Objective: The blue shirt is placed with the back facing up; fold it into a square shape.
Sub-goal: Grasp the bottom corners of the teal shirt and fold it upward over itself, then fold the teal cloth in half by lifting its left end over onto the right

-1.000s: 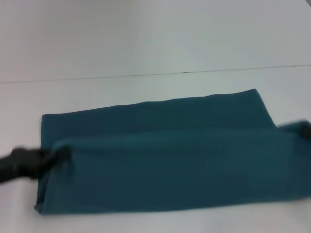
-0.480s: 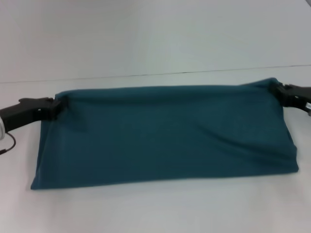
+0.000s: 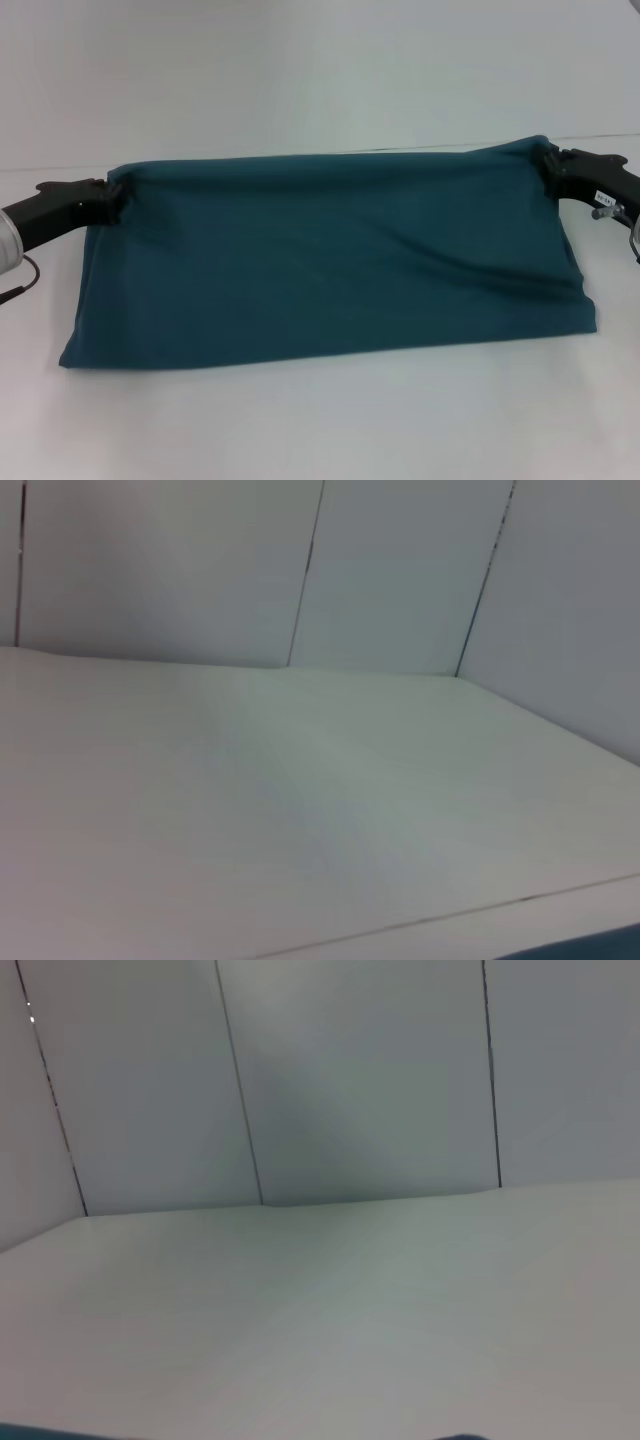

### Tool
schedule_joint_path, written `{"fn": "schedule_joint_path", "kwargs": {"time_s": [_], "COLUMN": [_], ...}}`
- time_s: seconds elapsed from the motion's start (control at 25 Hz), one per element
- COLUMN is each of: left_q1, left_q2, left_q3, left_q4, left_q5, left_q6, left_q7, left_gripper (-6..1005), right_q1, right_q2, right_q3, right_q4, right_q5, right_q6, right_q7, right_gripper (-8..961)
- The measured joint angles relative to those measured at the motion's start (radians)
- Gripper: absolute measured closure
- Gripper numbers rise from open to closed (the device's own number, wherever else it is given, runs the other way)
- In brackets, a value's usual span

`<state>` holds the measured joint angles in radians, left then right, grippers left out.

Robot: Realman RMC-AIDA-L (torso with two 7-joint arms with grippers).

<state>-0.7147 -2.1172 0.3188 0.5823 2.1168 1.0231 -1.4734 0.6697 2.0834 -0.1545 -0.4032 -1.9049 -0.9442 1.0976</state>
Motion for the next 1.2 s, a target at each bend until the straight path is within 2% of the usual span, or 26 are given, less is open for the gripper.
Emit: {"fn": "schedule_joint_path", "kwargs": {"time_s": [0.24, 0.52, 0.68, 0.76, 1.0, 1.2], "left_q1": [-0.007, -0.015, -0.015, -0.008, 0.014, 0.052], "left_q2": [-0.003, -0.038, -0.044, -0.042, -0.042, -0.044], "left_q3": [0.017, 0.026, 0.025, 0.025, 0.023, 0.028], "left_q4": [-0.018, -0.018, -0.025, -0.028, -0.023, 0.005], "left_q5": [-0.027, -0.029, -0.065, -0.102, -0.172, -0.19], "left_q6": [-0.031, -0.14, -0.23, -0.261, -0.298, -0.267], "left_q7": [0.03, 0.045, 0.044, 0.045, 0.062, 0.038], "left_gripper": [949, 934, 925, 844, 601, 386], "right_q1": [0.015, 0.019, 0.023, 0.024, 0.012, -0.015], "right_q2": [0.0, 0.003, 0.003, 0.003, -0.01, -0.018], "right_q3": [-0.015, -0.027, -0.035, -0.035, -0.036, -0.036], "right_q4": [0.007, 0.034, 0.039, 0.039, 0.032, 0.03], "right_q5": [0.008, 0.021, 0.041, 0.07, 0.136, 0.146], "right_q6": [0.038, 0.08, 0.133, 0.161, 0.165, 0.099], "right_q7": [-0.009, -0.054, -0.056, -0.056, -0.059, -0.041], "right_gripper": [912, 905, 899, 896, 677, 457]}}
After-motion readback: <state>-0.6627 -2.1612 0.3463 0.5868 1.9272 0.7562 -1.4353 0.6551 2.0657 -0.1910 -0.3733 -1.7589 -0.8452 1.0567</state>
